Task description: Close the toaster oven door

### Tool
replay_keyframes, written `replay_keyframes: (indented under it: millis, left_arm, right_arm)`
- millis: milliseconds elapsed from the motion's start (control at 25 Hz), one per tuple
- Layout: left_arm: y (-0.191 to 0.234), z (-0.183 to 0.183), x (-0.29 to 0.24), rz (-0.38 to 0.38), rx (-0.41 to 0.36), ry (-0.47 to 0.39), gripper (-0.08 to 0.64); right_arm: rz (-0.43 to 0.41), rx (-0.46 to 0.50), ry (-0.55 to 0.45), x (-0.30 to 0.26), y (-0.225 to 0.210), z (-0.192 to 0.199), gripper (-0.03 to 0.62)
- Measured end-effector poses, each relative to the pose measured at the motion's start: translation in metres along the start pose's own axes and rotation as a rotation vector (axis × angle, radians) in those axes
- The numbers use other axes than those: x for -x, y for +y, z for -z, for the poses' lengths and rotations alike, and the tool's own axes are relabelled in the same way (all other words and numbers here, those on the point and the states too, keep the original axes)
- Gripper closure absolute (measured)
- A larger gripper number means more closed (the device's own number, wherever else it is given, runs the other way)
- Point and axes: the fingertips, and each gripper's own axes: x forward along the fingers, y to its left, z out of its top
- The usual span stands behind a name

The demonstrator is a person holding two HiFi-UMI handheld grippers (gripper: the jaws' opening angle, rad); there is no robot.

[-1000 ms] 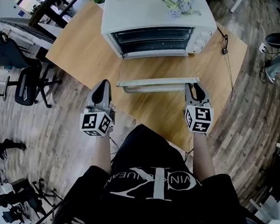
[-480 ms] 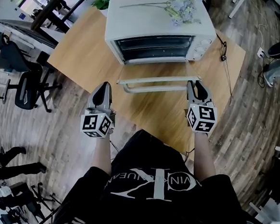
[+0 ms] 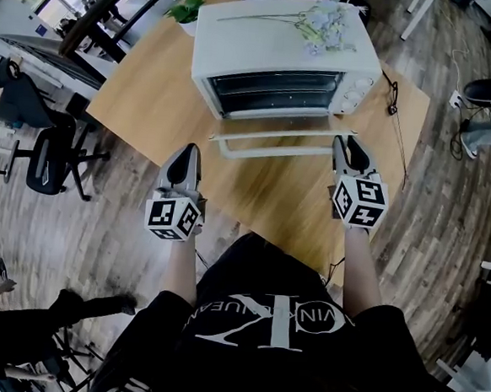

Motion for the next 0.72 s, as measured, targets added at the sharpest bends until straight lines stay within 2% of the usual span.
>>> replay_keyframes:
  millis: [720]
  left_arm:
    - [0.012, -0.011, -0.007, 0.022, -0.006, -0.012, 0.549]
  right_arm:
    - [0.019, -0.017, -0.035, -0.018, -0.004, -0.032, 0.493]
